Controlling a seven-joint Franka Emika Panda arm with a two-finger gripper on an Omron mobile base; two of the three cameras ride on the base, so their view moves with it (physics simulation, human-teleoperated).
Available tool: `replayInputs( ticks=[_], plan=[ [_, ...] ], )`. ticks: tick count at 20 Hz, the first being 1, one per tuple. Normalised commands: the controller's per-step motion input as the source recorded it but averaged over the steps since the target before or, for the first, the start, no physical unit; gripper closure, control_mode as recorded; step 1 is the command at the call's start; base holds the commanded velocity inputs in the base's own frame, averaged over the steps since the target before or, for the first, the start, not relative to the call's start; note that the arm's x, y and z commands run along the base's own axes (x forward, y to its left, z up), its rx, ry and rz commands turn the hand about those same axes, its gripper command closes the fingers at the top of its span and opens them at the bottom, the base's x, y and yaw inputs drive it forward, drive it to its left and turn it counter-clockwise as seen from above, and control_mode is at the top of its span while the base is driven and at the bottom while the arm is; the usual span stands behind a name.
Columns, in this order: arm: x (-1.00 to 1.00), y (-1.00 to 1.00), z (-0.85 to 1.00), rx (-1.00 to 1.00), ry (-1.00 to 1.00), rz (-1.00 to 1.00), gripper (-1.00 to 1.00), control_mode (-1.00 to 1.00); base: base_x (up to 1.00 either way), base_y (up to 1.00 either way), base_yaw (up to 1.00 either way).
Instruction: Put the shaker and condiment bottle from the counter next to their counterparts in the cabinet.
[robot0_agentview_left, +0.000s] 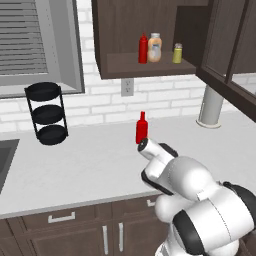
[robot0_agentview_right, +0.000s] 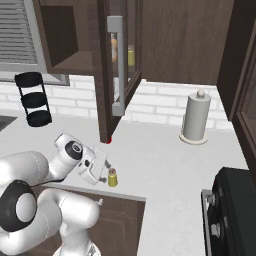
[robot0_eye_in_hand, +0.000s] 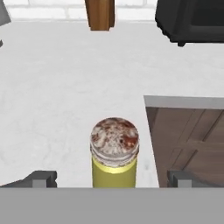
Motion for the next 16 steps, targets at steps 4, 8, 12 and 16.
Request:
replayInputs(
  ticks=[4,8,12,16],
  plan=[
    [0.00,-0.17,-0.15,0.02,0.01,-0.03,-1.00,-1.00,0.00,0.00,0.00],
    [0.01,-0.19,-0.16,0.00,0.00,-0.03,-1.00,-1.00,0.00,0.00,0.00],
    [0.09,-0.09,-0.21,0.00,0.01,-0.03,1.00,-1.00,0.00,0.00,0.00],
    [0.05,0.00,-0.26,0.00,0.05,-0.01,1.00,-1.00,0.00,0.00,0.00]
  ],
)
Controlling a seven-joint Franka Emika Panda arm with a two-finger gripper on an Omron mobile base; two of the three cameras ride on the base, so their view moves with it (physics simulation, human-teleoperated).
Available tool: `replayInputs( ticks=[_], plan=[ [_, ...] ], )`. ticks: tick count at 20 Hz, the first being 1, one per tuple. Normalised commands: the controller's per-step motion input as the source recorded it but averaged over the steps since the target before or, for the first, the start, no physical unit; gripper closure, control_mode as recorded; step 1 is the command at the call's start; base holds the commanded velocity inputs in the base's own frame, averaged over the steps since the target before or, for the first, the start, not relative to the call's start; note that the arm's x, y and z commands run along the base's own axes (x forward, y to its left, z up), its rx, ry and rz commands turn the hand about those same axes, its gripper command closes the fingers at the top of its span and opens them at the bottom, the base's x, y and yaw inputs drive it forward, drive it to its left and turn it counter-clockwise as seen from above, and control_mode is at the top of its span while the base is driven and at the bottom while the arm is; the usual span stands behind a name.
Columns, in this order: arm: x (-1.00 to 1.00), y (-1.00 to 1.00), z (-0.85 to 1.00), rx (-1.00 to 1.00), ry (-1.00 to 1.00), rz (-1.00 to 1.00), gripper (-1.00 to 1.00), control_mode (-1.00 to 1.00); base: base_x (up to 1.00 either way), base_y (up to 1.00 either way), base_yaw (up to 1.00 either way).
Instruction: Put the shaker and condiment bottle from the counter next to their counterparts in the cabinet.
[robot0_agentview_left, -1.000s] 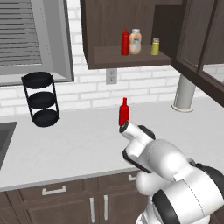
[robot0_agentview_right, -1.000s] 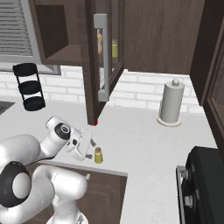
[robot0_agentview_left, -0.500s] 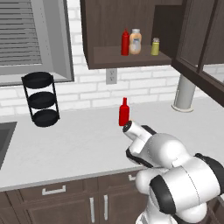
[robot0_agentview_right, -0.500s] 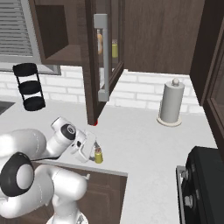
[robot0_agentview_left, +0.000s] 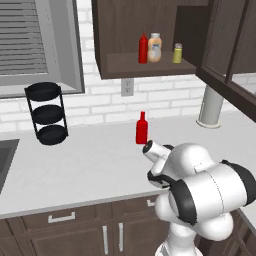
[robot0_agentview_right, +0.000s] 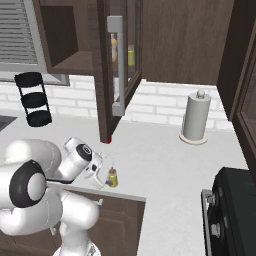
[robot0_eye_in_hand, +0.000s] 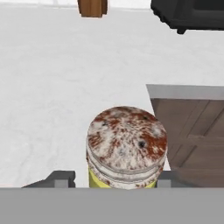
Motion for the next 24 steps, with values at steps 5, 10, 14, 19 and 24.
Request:
replayInputs(
  ticks=[5,10,14,19,24],
  plan=[
    [0.04,0.00,0.07,0.00,0.00,0.00,1.00,-1.00,0.00,0.00,0.00],
    [0.00,0.00,0.44,-0.02,-0.01,0.00,1.00,-1.00,0.00,0.00,0.00],
    [0.00,0.00,0.45,-0.01,-0.02,0.00,1.00,-1.00,0.00,0.00,0.00],
    [0.00,0.00,0.39,-0.06,0.00,0.01,1.00,-1.00,0.00,0.00,0.00],
    [0.00,0.00,0.50,-0.06,-0.06,0.05,1.00,-1.00,0.00,0.00,0.00]
  ],
)
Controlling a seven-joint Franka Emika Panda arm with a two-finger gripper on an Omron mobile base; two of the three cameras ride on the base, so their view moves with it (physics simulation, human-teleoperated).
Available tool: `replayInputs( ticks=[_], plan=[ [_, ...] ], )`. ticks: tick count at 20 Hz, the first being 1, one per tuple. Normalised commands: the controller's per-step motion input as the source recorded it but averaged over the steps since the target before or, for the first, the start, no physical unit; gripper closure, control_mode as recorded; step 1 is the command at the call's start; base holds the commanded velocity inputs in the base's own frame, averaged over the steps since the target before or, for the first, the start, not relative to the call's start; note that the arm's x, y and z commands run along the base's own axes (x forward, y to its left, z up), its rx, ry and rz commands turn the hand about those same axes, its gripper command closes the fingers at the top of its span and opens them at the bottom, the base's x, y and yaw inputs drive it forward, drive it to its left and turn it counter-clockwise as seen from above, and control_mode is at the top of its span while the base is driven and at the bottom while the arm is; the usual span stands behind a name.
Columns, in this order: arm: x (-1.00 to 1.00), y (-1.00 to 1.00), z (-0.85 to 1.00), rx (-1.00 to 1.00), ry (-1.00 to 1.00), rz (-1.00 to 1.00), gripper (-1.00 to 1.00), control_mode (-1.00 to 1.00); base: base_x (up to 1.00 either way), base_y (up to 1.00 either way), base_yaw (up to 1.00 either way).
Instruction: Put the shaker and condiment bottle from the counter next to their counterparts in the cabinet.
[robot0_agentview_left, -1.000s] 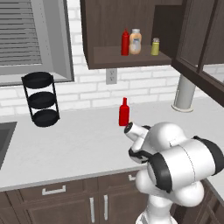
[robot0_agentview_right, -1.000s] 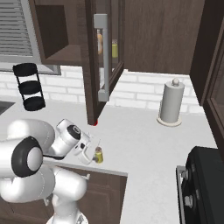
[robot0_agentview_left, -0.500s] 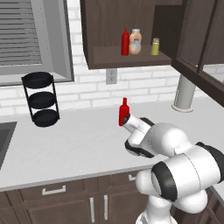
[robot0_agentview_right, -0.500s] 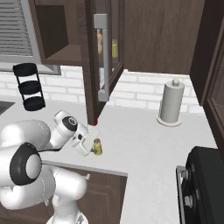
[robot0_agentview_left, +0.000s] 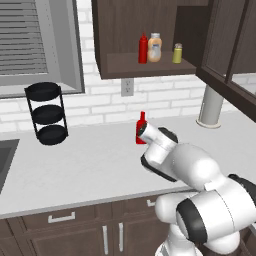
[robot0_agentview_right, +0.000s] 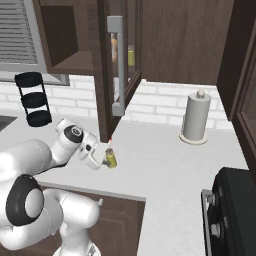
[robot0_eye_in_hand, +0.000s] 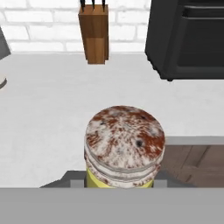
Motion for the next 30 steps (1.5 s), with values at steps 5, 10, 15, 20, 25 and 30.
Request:
replayInputs(
  ticks=[5,10,15,20,25,30],
  plan=[
    [0.00,0.00,0.54,-0.04,-0.03,0.09,1.00,-1.00,0.00,0.00,0.00],
    [0.00,0.00,0.50,-0.03,-0.03,0.09,1.00,-1.00,0.00,0.00,0.00],
    [0.00,0.00,0.45,-0.04,-0.05,0.09,1.00,-1.00,0.00,0.00,0.00],
    [0.00,0.00,0.41,-0.04,-0.06,0.07,1.00,-1.00,0.00,0.00,0.00],
    [0.00,0.00,0.35,-0.04,0.00,0.07,1.00,-1.00,0.00,0.00,0.00],
    [0.00,0.00,0.39,-0.03,0.00,0.08,1.00,-1.00,0.00,0.00,0.00]
  ],
)
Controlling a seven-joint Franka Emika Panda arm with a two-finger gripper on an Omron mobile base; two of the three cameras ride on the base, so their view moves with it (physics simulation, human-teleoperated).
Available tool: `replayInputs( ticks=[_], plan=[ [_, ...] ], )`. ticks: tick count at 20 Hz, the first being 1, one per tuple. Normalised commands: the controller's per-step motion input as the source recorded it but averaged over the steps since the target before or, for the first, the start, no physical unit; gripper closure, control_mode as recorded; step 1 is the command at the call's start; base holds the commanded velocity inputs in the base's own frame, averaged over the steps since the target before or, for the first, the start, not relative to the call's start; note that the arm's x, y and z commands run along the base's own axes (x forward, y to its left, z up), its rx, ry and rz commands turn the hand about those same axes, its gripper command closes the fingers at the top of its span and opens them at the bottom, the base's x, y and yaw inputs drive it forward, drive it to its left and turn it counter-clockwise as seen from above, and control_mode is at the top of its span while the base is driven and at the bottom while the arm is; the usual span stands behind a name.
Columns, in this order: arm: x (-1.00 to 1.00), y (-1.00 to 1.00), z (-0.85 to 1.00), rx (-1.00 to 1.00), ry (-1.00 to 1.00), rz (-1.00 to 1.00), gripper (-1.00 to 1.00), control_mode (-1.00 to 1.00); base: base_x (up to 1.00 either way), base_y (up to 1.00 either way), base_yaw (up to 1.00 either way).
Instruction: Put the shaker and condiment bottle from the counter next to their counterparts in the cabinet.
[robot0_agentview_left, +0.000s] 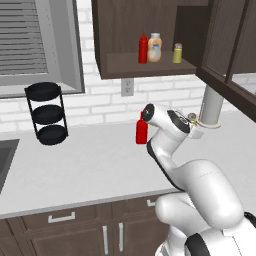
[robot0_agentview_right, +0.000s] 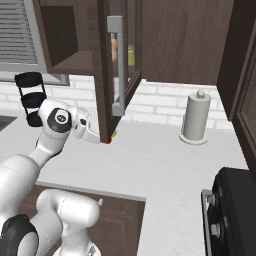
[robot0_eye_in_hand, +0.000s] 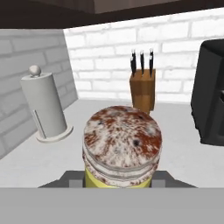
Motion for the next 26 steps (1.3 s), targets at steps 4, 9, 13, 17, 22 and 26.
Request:
replayInputs(
  ticks=[4,9,13,17,22,26],
  plan=[
    [0.00,0.00,0.46,-0.02,0.00,0.08,1.00,-1.00,0.00,0.00,0.00],
    [0.00,0.00,0.47,0.00,0.00,0.12,1.00,-1.00,0.00,0.00,0.00],
    [0.00,0.00,0.41,0.00,0.00,0.17,1.00,-1.00,0.00,0.00,0.00],
    [0.00,0.00,0.42,0.00,0.00,0.17,1.00,-1.00,0.00,0.00,0.00],
    [-0.02,0.02,0.39,0.00,0.00,0.16,1.00,-1.00,0.00,0.00,0.00],
    [-0.01,0.08,0.34,0.00,0.00,0.16,1.00,-1.00,0.00,0.00,0.00]
  ],
)
